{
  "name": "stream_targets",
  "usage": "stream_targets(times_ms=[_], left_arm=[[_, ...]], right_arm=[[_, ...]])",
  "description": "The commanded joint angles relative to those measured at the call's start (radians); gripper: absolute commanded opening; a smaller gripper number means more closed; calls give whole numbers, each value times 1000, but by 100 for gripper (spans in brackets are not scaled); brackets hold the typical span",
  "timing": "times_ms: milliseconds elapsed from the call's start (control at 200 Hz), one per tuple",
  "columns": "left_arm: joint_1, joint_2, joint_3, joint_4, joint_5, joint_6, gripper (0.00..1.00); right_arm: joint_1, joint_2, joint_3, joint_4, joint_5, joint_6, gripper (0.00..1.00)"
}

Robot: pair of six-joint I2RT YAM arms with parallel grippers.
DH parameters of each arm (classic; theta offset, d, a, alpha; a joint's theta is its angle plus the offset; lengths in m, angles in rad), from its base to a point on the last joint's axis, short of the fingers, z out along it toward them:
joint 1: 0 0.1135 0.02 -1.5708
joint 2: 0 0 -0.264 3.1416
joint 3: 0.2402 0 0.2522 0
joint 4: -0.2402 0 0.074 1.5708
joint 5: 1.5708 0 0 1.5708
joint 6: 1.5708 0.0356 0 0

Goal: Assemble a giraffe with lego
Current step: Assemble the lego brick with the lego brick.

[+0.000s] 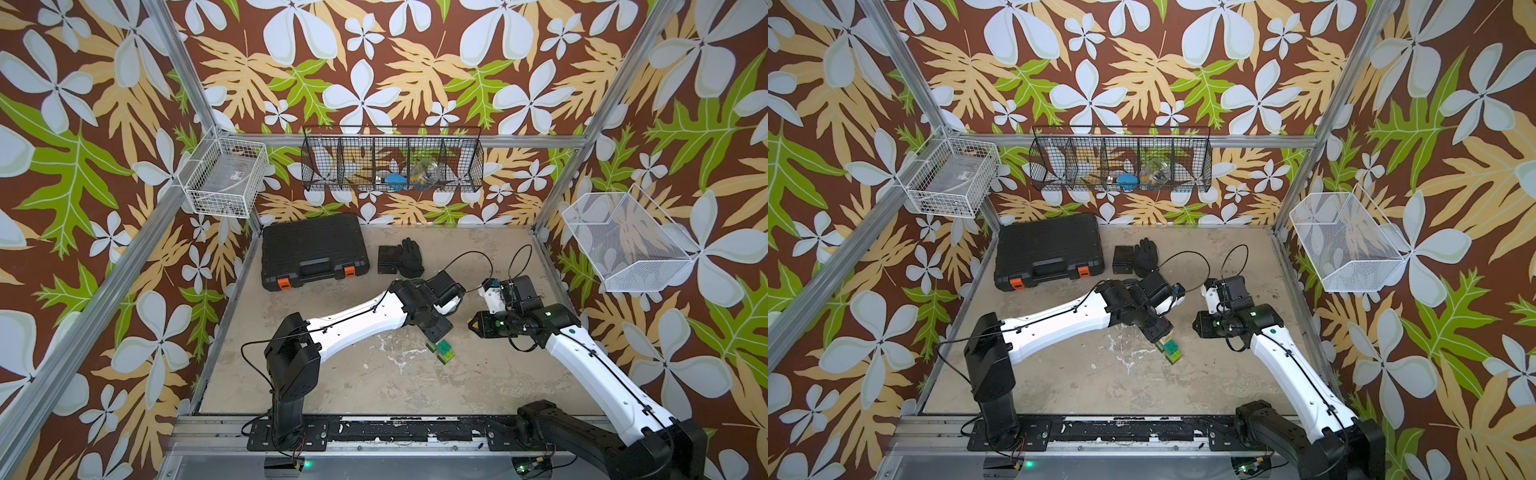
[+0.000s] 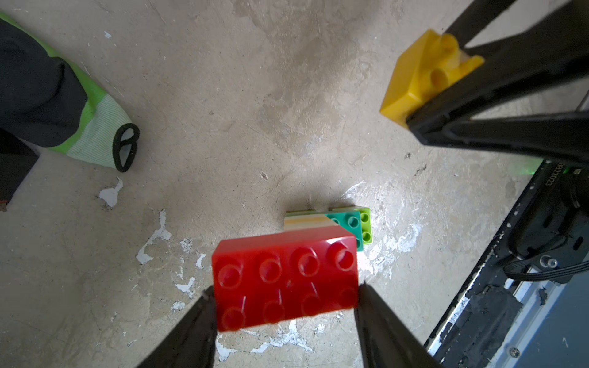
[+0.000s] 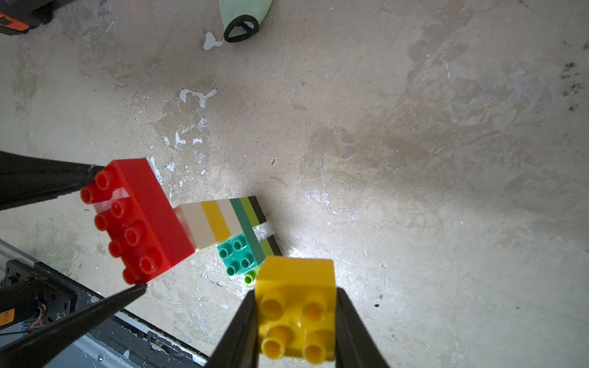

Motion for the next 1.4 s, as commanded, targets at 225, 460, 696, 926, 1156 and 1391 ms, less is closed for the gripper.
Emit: stream_targets(times_ms=[225, 460, 696, 926, 1156, 1391], left_arm=[[2, 7, -27, -68, -2, -3, 47], [1, 10, -94, -108, 23, -19, 47], [5, 26, -109, -124, 20, -34, 47], [34, 48, -112, -131, 37, -44, 47], [37, 35, -77, -134, 38, -51, 60], [36, 17, -75, -137, 23, -50, 83]], right_arm=[[-8, 0, 9, 7, 16, -22, 23], [-11, 4, 22, 9, 25, -29, 23], [-11, -22, 46, 12, 62, -46, 23], [-11, -79, 57, 27, 87, -65, 23], [-11, -96, 65, 23, 101, -71, 23], [-11, -90, 72, 24, 106, -70, 23]])
